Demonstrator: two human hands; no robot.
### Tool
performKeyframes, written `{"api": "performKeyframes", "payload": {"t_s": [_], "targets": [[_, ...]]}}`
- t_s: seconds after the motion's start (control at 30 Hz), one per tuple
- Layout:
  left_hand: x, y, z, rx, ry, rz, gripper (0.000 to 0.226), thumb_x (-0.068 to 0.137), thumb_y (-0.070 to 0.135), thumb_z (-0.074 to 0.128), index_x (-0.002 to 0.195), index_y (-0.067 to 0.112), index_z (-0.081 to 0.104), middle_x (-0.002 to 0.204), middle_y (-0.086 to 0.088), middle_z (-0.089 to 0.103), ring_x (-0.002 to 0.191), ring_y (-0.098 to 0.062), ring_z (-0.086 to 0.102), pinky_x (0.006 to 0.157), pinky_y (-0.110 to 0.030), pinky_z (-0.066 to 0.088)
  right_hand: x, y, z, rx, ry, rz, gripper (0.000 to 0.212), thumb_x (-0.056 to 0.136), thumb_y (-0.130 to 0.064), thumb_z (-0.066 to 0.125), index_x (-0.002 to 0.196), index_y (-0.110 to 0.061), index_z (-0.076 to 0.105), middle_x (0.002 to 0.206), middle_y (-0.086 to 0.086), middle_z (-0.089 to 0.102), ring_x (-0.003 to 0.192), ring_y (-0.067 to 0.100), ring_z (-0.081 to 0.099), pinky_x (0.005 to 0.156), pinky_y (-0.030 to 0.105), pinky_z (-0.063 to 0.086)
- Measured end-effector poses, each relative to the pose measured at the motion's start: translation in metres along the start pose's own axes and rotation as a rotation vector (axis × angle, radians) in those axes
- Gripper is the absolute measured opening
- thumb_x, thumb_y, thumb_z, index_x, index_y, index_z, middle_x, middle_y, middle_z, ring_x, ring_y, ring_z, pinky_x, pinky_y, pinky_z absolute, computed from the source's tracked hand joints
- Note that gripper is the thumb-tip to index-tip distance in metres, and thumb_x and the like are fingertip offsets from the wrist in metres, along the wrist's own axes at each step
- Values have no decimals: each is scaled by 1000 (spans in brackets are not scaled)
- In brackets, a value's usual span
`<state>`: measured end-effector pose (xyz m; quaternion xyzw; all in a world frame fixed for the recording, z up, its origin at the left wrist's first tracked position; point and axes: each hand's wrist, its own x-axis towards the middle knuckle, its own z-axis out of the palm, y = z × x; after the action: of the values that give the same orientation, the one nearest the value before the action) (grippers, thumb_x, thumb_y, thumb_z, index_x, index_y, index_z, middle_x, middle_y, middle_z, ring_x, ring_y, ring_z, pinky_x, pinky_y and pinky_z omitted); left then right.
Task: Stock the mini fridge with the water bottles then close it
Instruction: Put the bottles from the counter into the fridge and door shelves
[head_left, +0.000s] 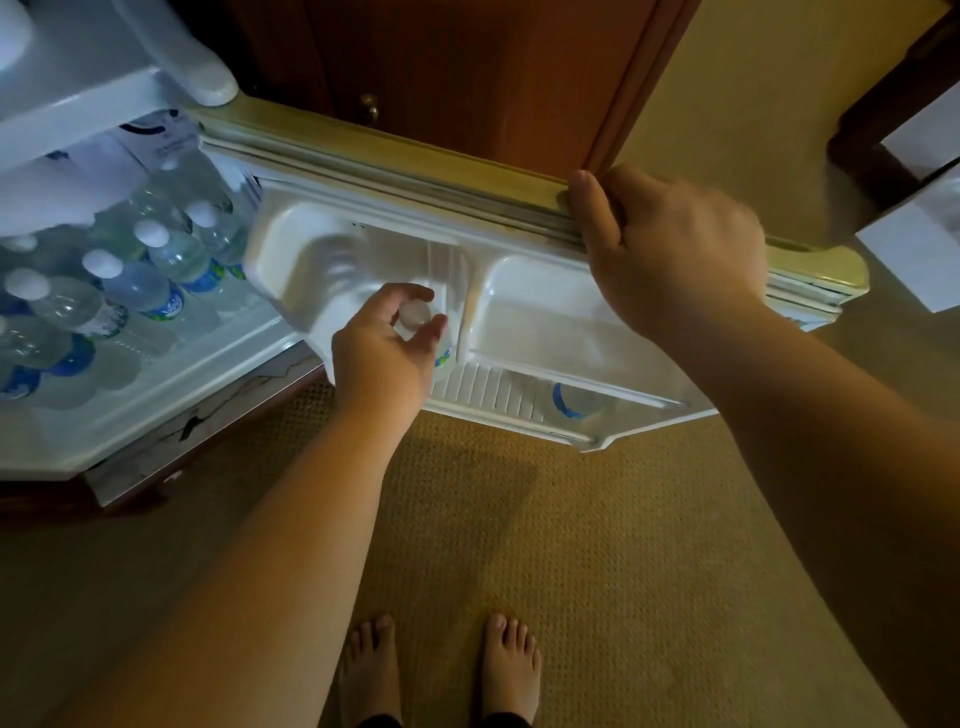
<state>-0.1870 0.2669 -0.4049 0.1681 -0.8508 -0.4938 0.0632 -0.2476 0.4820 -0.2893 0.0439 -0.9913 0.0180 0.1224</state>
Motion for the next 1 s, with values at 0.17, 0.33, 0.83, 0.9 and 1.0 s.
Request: {"api": "performKeyframes", "payload": {"t_s": [0.17,0.33,0.83,0.9,1.0], "targets": [[1,-13,21,122,-164,-51,23,92,23,76,113,30,70,99,13,68,90,-15,64,70,-18,43,5,3,2,-2,19,-23,54,105,-64,18,84,-26,51,72,-3,45,70,30,45,63,37,32],[-18,-24,44,118,-240,-13,32,94,32,77,122,21,66,99,10,69,86,-14,65,66,-17,46,6,4,4,-13,39,-39,58,105,-64,17,87,-25,56,75,-4,49,70,29,48,64,36,31],[-50,4,95,31,-333,31,42,94,40,77,127,15,70,78,13,62,59,-3,49,70,-15,46,4,6,5,11,49,-62,63,105,-64,15,98,-25,64,84,-5,48,77,30,56,68,37,34],[-50,5,98,28,-333,10,43,95,40,76,130,16,68,83,10,65,58,-2,51,69,-13,45,4,6,5,24,40,-55,63,105,-65,14,99,-27,64,84,-5,49,74,27,51,68,37,33],[-49,7,100,-3,-333,6,40,95,35,77,129,15,69,91,8,71,59,0,58,69,-9,47,4,5,4,38,31,-42,63,105,-65,14,98,-27,64,82,-5,49,72,24,46,68,37,32]]}}
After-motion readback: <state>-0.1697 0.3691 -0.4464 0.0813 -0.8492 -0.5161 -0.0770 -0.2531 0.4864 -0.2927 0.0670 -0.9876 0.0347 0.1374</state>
